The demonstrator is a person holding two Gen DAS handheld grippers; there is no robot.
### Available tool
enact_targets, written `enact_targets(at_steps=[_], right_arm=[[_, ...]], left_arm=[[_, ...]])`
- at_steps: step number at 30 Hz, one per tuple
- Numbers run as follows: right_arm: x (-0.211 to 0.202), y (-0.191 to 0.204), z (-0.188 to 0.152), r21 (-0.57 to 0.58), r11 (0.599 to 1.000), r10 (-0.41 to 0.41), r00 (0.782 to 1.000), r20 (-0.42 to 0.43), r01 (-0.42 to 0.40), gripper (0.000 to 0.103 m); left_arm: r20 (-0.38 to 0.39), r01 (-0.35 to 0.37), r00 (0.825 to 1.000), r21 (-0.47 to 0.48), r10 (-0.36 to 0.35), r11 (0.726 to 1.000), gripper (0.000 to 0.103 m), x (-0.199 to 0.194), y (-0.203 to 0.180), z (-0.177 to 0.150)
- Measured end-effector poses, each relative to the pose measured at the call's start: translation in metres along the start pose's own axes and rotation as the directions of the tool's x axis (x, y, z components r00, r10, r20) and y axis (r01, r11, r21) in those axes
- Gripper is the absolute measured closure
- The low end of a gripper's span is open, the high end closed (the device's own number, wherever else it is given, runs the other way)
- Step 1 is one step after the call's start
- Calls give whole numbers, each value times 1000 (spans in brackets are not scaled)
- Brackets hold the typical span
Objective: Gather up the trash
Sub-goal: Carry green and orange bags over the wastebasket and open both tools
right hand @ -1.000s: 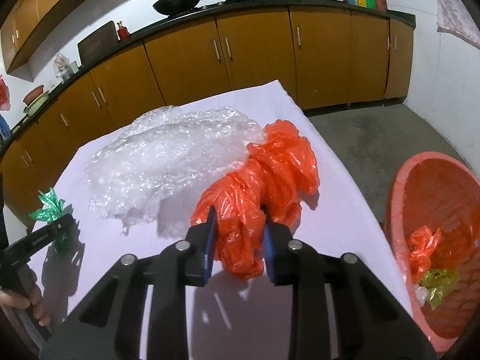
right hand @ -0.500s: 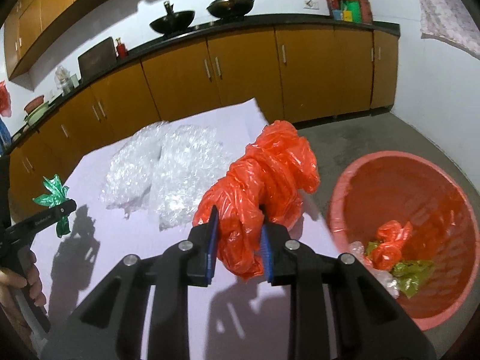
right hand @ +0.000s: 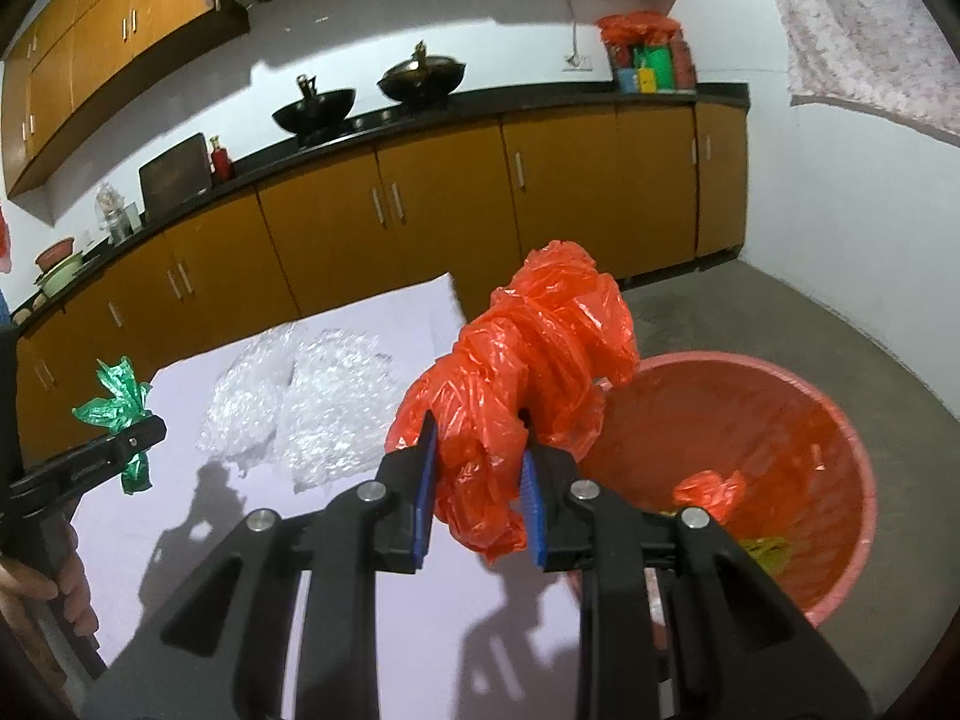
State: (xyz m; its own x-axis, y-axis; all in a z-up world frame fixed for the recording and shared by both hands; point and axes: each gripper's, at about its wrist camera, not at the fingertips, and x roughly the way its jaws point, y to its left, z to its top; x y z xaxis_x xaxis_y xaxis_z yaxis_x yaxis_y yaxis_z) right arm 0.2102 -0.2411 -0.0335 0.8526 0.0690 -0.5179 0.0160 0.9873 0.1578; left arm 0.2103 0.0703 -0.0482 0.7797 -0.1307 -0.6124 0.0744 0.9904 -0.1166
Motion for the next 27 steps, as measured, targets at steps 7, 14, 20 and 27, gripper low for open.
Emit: enact_targets(at_steps=[7,14,20,27], right_arm=[[-19,-28,2,15,998,-54,998,27,54,78],[-31,-60,4,43,993,-108,993,39,106,78],[-36,-82,1,60,989,-136,990,41,134,78],[-40,-100,-4,62,986,-155,987,36,153,78]], left_arm=[[24,104,994,77,-106,992,55,-12,-43,3],[20,184,982,146,-189,972,55,-14,-91,1],[-1,243,969,194,-247,950,55,-11,-128,-3],[-37,309,950,235,-310,922,55,-5,-167,-6]])
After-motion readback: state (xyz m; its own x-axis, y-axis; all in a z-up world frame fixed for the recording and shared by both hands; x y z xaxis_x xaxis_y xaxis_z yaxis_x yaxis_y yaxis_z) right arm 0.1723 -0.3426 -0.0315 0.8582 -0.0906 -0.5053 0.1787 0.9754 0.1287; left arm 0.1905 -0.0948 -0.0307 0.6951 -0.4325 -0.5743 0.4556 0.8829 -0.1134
